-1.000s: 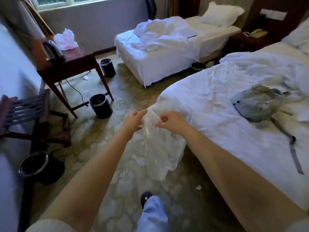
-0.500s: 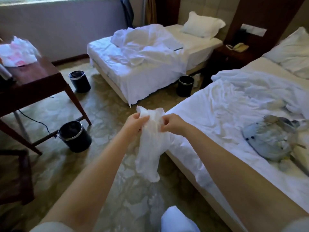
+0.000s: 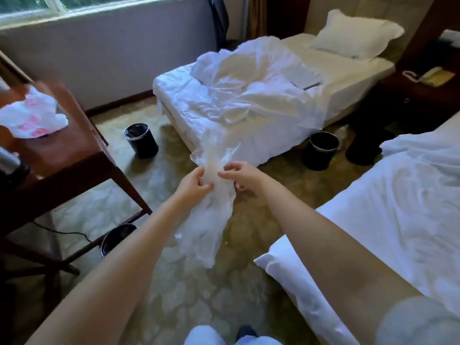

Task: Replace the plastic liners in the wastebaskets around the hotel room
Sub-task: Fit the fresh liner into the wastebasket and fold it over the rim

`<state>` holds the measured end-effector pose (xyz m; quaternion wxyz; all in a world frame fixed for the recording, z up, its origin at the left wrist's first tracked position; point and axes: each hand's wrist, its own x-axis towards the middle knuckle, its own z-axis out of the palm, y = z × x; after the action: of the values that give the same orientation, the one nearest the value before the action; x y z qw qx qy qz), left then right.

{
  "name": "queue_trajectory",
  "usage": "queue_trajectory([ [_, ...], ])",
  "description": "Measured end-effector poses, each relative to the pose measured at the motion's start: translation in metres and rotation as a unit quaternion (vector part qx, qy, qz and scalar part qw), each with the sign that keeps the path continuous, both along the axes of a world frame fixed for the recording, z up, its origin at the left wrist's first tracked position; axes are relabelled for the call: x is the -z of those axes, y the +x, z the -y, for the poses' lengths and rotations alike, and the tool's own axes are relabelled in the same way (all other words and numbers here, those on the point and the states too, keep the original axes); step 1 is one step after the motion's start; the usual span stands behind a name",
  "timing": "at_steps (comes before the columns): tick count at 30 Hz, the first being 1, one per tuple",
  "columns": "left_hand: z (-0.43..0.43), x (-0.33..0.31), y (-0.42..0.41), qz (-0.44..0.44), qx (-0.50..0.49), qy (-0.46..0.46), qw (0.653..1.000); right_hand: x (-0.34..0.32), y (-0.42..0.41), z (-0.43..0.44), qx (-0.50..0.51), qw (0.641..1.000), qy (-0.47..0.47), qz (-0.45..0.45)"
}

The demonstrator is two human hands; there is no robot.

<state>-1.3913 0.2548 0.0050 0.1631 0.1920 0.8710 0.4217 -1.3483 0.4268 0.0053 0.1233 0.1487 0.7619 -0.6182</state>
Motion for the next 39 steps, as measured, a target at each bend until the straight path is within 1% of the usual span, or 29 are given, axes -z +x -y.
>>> queue_trajectory([
  [1, -0.009, 0.000, -0.025, -0.002, 0.002, -0.008, 1.000, -0.001, -0.022, -0.008, -0.001, 1.000, 0.027, -0.007],
  [4, -0.053, 0.008, -0.101, -0.029, 0.020, -0.024, 0.999, 0.008, -0.086, -0.048, 0.019, 0.997, 0.067, -0.017],
  [6, -0.094, 0.014, -0.156, -0.053, 0.030, -0.028, 0.998, 0.015, -0.127, -0.083, 0.066, 0.993, 0.093, -0.029],
  [8, -0.139, 0.024, -0.207, -0.057, 0.052, -0.014, 0.997, 0.025, -0.162, -0.117, 0.114, 0.986, 0.115, -0.036],
  [10, -0.187, 0.030, -0.250, -0.041, 0.085, -0.004, 0.996, 0.032, -0.194, -0.154, 0.171, 0.978, 0.118, -0.025],
  [12, -0.239, 0.037, -0.286, -0.003, 0.110, 0.012, 0.994, 0.032, -0.218, -0.195, 0.216, 0.969, 0.116, -0.006],
  [14, -0.293, 0.038, -0.314, 0.022, 0.159, 0.028, 0.987, 0.027, -0.233, -0.236, 0.251, 0.961, 0.117, 0.004],
  [16, -0.361, 0.043, -0.340, 0.035, 0.188, 0.027, 0.981, 0.025, -0.238, -0.284, 0.313, 0.945, 0.095, 0.022],
  [18, -0.397, 0.043, -0.348, 0.050, 0.195, 0.034, 0.979, 0.025, -0.235, -0.308, 0.320, 0.943, 0.084, 0.034],
  [20, -0.458, 0.047, -0.353, 0.064, 0.231, 0.027, 0.970, 0.030, -0.235, -0.349, 0.340, 0.936, 0.072, 0.050],
  [23, -0.547, 0.056, -0.353, 0.065, 0.286, 0.011, 0.956, 0.037, -0.239, -0.415, 0.381, 0.920, 0.068, 0.051],
  [27, -0.661, 0.058, -0.348, 0.060, 0.314, 0.008, 0.947, 0.054, -0.240, -0.519, 0.426, 0.894, 0.131, 0.052],
  [32, -0.794, 0.043, -0.352, 0.036, 0.341, -0.011, 0.939, 0.055, -0.227, -0.655, 0.451, 0.878, 0.151, 0.056],
  [34, -0.839, 0.039, -0.355, 0.043, 0.344, -0.029, 0.937, 0.055, -0.224, -0.704, 0.461, 0.870, 0.161, 0.059],
  [37, -0.908, 0.042, -0.361, 0.071, 0.366, -0.053, 0.926, 0.059, -0.227, -0.773, 0.454, 0.870, 0.181, 0.062],
  [39, -0.957, 0.046, -0.365, 0.088, 0.371, -0.052, 0.923, 0.064, -0.231, -0.822, 0.454, 0.867, 0.194, 0.065],
])
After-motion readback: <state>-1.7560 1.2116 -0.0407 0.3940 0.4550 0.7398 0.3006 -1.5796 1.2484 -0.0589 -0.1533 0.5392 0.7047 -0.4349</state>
